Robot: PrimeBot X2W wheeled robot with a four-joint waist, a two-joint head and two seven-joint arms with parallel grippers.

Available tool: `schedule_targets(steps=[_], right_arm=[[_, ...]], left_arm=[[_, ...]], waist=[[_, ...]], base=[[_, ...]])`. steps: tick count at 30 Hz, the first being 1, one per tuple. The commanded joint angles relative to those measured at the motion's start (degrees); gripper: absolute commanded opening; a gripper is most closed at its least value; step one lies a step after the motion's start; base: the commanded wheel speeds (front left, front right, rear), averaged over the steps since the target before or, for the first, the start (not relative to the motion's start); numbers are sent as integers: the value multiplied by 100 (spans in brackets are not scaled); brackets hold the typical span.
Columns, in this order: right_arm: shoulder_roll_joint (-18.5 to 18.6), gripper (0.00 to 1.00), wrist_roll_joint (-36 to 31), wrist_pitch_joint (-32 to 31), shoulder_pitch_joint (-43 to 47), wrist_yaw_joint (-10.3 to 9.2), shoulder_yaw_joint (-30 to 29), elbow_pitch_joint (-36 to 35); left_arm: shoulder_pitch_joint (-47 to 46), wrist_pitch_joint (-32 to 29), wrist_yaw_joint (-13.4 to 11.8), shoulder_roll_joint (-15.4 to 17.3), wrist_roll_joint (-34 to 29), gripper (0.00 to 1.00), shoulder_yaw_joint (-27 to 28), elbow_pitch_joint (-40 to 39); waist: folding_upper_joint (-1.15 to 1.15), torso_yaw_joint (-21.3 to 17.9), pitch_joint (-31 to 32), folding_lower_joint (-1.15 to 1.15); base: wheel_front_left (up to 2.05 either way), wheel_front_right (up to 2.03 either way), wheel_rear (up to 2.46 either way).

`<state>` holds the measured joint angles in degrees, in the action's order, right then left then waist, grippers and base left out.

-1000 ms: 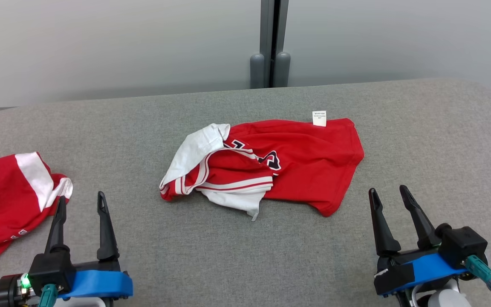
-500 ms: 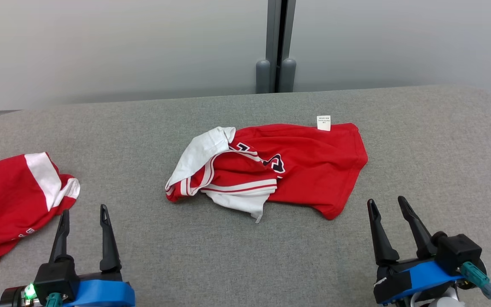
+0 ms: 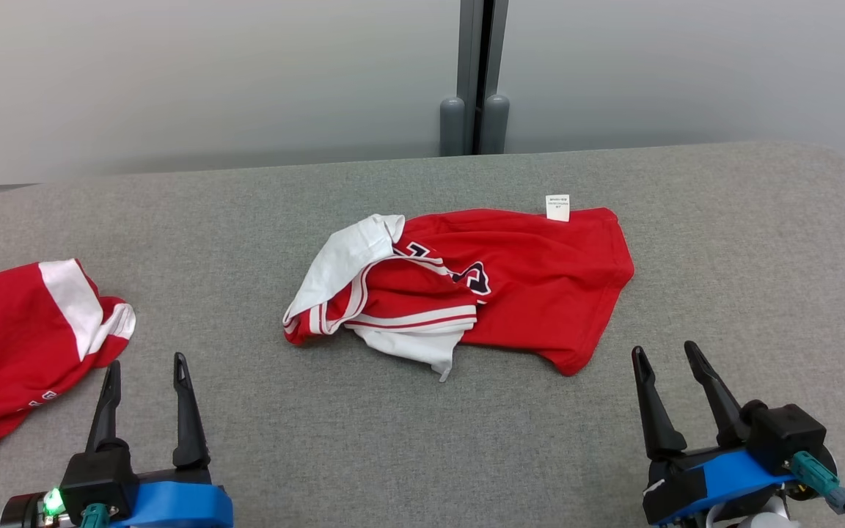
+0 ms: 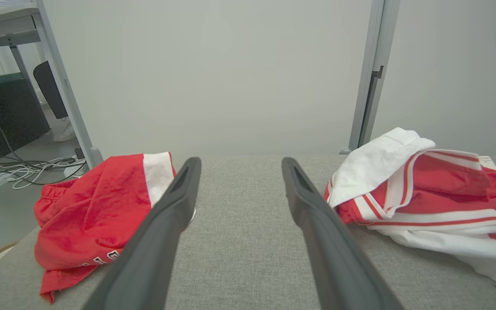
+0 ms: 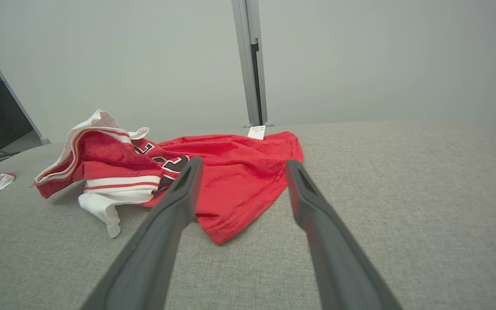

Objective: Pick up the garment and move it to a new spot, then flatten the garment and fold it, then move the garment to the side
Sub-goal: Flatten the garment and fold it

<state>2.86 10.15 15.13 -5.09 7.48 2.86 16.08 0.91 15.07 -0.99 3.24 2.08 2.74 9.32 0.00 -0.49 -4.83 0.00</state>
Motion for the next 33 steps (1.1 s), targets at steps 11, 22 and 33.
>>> schedule_targets(steps=[11,22,33], right_arm=[[5,100,-127,4,-293,3,3,96],[18,100,-529,4,-1472,3,76,1005],[80,100,-750,0,-2239,3,-29,3281]], left_arm=[[-125,16,-3,-20,-8,100,-39,-3],[-338,15,-23,-29,25,100,-216,14],[-564,15,-44,-35,90,100,-387,83]], waist=[[0,71,-71,0],[0,356,-349,0],[0,673,-654,0]], base=[[0,0,0],[0,0,0],[0,0,0]])
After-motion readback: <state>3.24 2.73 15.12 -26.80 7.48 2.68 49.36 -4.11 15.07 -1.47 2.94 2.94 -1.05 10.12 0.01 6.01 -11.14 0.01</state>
